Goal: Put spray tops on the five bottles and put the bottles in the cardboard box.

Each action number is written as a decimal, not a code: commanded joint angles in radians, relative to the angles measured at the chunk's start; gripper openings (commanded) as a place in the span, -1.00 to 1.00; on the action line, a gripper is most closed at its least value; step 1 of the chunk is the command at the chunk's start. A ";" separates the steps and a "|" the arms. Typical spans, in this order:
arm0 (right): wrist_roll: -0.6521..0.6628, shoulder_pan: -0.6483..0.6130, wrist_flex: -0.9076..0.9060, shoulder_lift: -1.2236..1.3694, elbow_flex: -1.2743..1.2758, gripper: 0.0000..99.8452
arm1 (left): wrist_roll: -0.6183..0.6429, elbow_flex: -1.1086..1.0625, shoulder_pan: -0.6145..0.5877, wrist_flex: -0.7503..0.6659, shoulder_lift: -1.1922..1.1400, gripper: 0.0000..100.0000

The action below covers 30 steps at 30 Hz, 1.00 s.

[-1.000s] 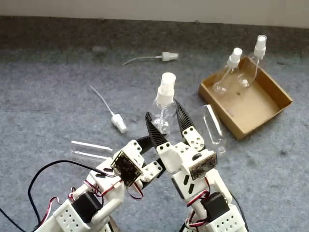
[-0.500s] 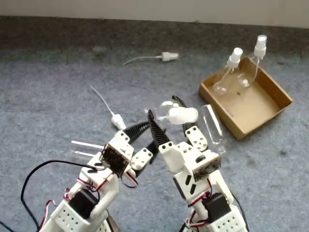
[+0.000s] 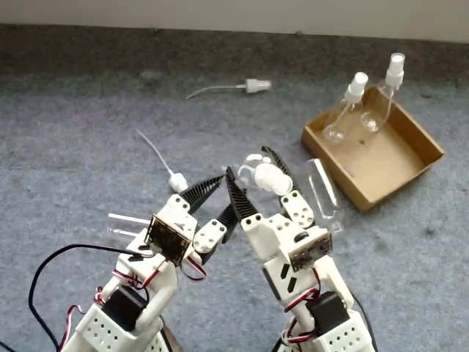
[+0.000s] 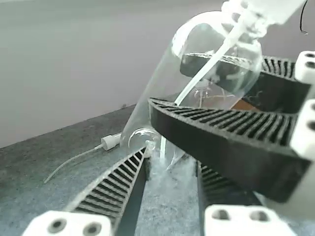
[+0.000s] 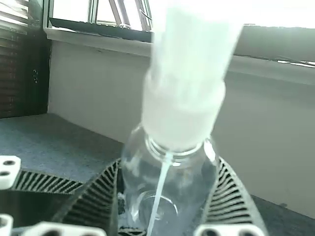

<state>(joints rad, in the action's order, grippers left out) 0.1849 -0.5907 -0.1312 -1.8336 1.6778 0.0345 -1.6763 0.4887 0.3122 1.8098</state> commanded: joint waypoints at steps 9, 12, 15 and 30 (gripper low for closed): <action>0.012 0.329 -0.025 -0.005 0.059 -0.86 | 0.002 -0.018 -0.041 0.121 0.021 -0.81; 0.012 0.397 -0.108 -0.005 0.001 -0.86 | 0.002 -0.018 -0.076 0.129 0.021 -0.81; 0.012 0.453 -0.191 -0.005 -0.061 -0.86 | 0.002 -0.018 -0.111 0.129 0.021 -0.81; 0.017 0.739 -0.191 -0.004 -0.145 -0.86 | 0.002 -0.018 -0.119 0.155 0.021 -0.81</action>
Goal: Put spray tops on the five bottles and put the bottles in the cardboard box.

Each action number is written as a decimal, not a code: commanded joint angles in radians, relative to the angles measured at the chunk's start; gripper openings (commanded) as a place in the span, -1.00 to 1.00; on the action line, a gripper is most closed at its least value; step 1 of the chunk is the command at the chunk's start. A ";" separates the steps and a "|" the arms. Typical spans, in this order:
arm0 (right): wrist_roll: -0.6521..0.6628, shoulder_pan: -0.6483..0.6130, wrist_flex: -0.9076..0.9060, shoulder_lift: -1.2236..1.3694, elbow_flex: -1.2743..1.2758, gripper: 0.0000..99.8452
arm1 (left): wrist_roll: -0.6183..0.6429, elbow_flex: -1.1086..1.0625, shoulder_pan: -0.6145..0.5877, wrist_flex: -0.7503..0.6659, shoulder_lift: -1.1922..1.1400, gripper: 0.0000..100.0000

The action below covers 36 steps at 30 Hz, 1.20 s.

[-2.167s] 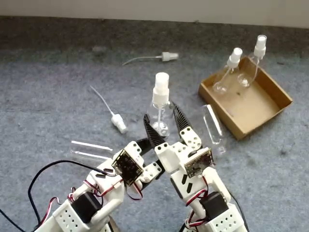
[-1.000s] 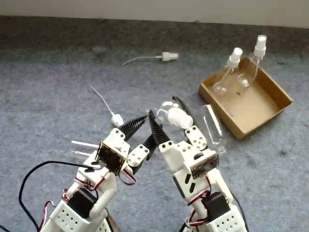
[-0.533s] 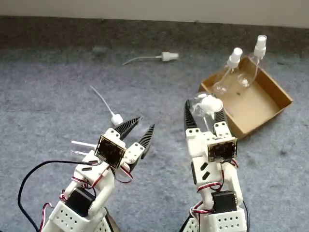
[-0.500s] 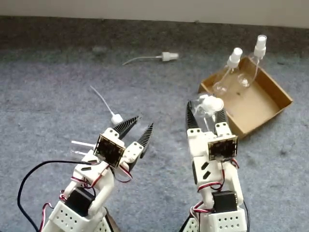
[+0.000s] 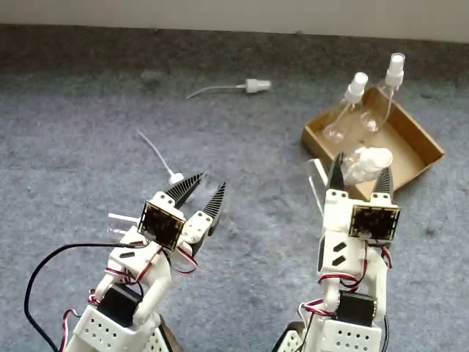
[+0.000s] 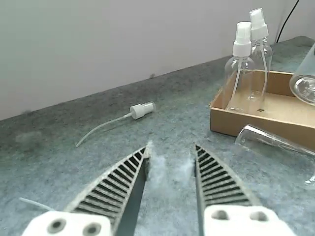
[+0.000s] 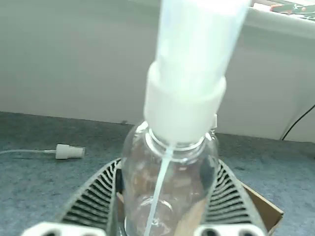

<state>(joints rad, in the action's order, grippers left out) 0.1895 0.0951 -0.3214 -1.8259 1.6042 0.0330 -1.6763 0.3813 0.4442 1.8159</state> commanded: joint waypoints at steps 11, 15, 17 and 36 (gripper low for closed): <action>0.009 0.148 -0.051 0.232 -0.272 -0.86 | 0.005 -0.018 -0.008 0.038 0.015 -0.81; 0.015 0.153 -0.081 0.437 -0.390 -0.86 | 0.005 -0.018 -0.008 0.038 0.015 -0.81; 0.015 0.191 -0.076 0.530 -0.438 -0.86 | 0.005 -0.018 -0.008 0.038 0.015 -0.81; 0.009 0.288 0.418 1.273 -0.619 -0.85 | 0.005 -0.018 -0.008 0.040 0.015 -0.81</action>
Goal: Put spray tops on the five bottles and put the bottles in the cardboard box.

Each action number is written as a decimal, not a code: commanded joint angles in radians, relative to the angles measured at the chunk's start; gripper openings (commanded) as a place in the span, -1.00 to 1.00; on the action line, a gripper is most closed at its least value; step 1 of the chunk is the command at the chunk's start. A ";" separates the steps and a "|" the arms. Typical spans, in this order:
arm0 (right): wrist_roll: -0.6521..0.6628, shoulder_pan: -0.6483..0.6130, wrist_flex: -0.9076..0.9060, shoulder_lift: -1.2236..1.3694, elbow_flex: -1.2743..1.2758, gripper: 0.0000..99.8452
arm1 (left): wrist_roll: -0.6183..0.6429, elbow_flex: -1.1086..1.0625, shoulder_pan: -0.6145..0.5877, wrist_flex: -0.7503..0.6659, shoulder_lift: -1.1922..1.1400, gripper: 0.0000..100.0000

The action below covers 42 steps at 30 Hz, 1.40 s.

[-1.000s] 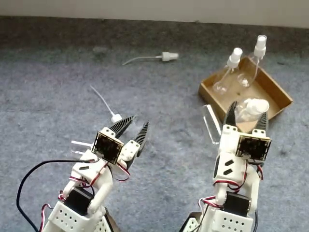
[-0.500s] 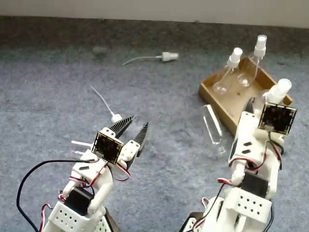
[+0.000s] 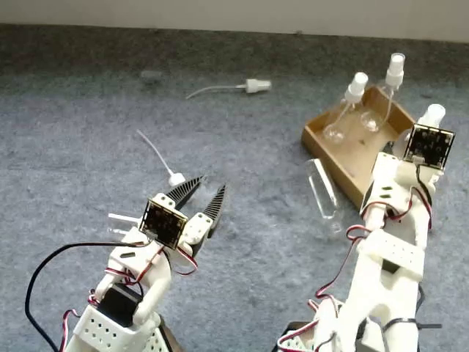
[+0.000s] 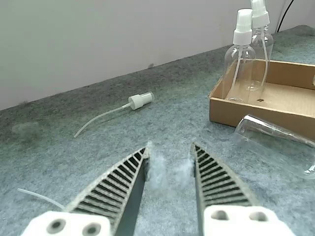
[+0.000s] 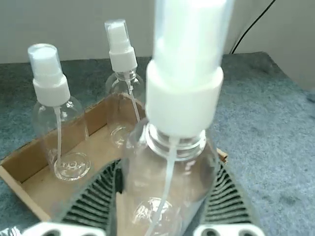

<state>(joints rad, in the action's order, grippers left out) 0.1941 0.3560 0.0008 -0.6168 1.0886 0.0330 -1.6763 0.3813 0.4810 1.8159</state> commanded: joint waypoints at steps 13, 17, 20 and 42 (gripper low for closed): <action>0.003 0.041 0.163 0.522 -0.418 -0.85 | 0.006 -0.018 -0.013 0.003 0.015 -0.81; 0.003 0.041 0.163 0.634 -0.519 -0.85 | 0.005 -0.018 -0.013 0.003 0.013 -0.81; 0.002 0.041 0.163 0.704 -0.585 -0.85 | 0.005 -0.018 -0.013 0.003 0.013 -0.81; -0.107 0.025 0.355 0.803 -0.656 -0.85 | 0.005 -0.018 -0.015 0.003 0.013 -0.81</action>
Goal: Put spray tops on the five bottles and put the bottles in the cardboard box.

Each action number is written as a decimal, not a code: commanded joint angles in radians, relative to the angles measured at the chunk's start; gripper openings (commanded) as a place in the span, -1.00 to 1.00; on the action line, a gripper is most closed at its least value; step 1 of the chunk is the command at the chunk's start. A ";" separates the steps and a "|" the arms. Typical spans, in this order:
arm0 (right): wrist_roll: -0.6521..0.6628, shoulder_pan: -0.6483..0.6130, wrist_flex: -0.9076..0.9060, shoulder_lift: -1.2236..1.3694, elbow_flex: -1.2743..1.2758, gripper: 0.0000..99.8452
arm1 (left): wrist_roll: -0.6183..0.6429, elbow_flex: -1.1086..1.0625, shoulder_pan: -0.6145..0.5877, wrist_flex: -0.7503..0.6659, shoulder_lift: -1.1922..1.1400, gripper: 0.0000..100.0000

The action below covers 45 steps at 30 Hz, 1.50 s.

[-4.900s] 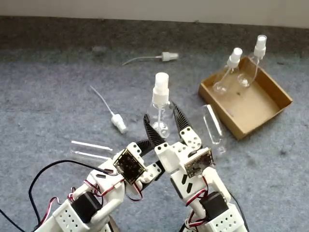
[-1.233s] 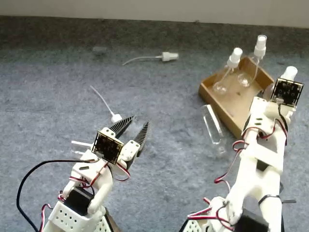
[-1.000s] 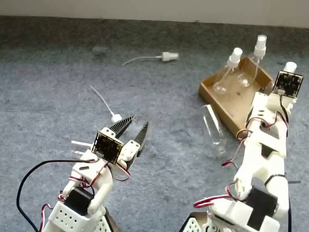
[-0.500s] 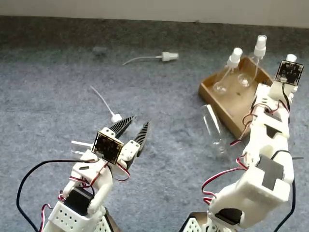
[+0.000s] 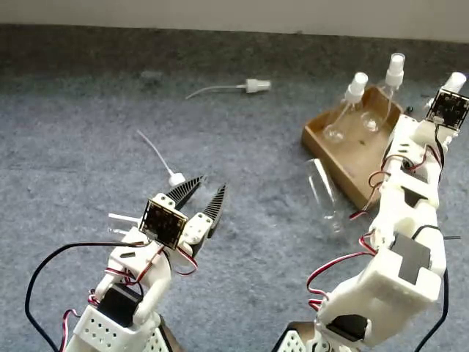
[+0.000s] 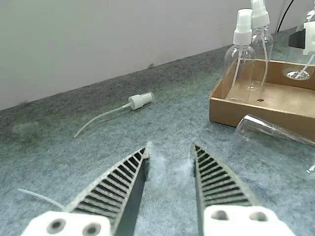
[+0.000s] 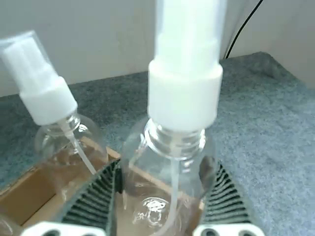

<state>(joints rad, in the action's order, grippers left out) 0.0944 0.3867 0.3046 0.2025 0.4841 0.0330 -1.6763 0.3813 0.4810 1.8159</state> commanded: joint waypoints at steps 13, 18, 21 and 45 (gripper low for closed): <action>-0.008 -0.039 0.056 0.079 -0.056 -0.85 | 0.005 -0.018 -0.015 0.005 0.013 -0.81; -0.008 -0.035 0.058 0.101 -0.059 -0.85 | 0.005 -0.018 -0.010 0.028 0.013 -0.81; -0.008 -0.038 0.058 0.101 -0.053 -0.85 | 0.005 -0.018 -0.013 0.029 0.013 -0.81; -0.008 -0.042 0.058 0.099 -0.053 -0.64 | 0.005 -0.018 -0.015 0.029 0.013 -0.81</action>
<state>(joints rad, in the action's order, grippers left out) 0.0913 0.3636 0.3276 0.3253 0.4826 0.0330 -1.6763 0.3813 0.5056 1.8159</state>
